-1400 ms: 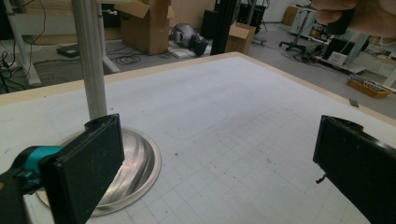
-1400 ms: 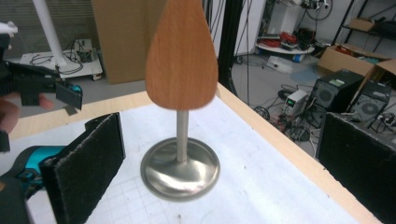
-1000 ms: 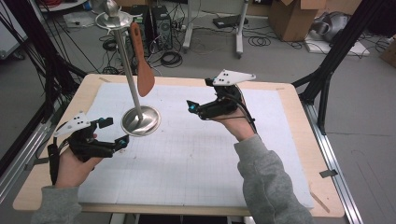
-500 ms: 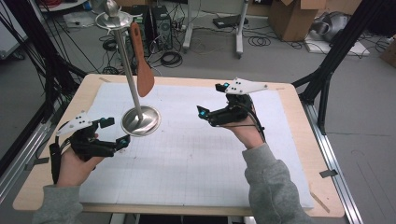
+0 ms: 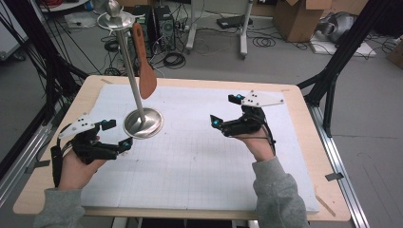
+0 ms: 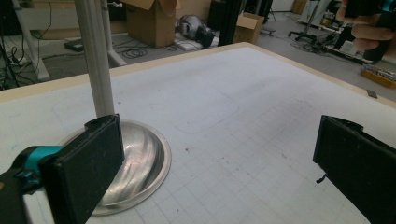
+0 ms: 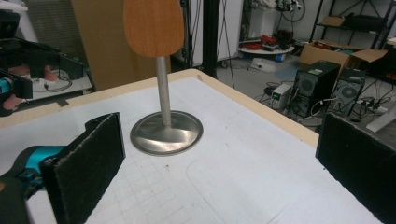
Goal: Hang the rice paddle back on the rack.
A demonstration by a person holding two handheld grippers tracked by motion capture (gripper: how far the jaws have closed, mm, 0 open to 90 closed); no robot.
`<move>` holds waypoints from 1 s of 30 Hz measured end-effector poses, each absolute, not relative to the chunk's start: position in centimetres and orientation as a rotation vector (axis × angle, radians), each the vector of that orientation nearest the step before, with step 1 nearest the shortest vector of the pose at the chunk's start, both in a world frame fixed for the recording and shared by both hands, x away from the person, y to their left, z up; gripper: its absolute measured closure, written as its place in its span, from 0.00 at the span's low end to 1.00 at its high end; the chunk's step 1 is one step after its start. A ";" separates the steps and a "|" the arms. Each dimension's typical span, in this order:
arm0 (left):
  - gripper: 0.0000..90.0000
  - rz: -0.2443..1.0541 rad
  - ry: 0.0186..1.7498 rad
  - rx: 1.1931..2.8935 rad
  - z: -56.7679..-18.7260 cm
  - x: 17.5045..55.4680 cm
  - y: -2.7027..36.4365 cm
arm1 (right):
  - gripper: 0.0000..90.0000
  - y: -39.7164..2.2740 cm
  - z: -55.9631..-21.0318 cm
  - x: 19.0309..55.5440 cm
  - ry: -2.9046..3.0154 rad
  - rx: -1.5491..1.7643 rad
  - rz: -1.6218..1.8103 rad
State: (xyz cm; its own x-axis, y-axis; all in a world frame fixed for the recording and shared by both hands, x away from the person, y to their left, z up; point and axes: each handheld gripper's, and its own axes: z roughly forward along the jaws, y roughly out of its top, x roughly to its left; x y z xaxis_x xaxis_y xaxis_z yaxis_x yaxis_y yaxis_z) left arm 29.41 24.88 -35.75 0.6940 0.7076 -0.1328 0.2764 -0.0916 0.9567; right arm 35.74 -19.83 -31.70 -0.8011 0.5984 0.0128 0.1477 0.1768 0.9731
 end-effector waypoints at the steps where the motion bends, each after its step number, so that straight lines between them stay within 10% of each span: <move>1: 0.03 0.434 0.806 1.670 -35.8 29.4 24.9 | 0.00 -19.8 -31.7 35.7 2.087 0.705 1.658; 30: 0.03 0.440 0.811 1.667 -35.9 29.4 25.2 | 0.00 -26.8 -35.7 33.5 2.008 0.835 1.608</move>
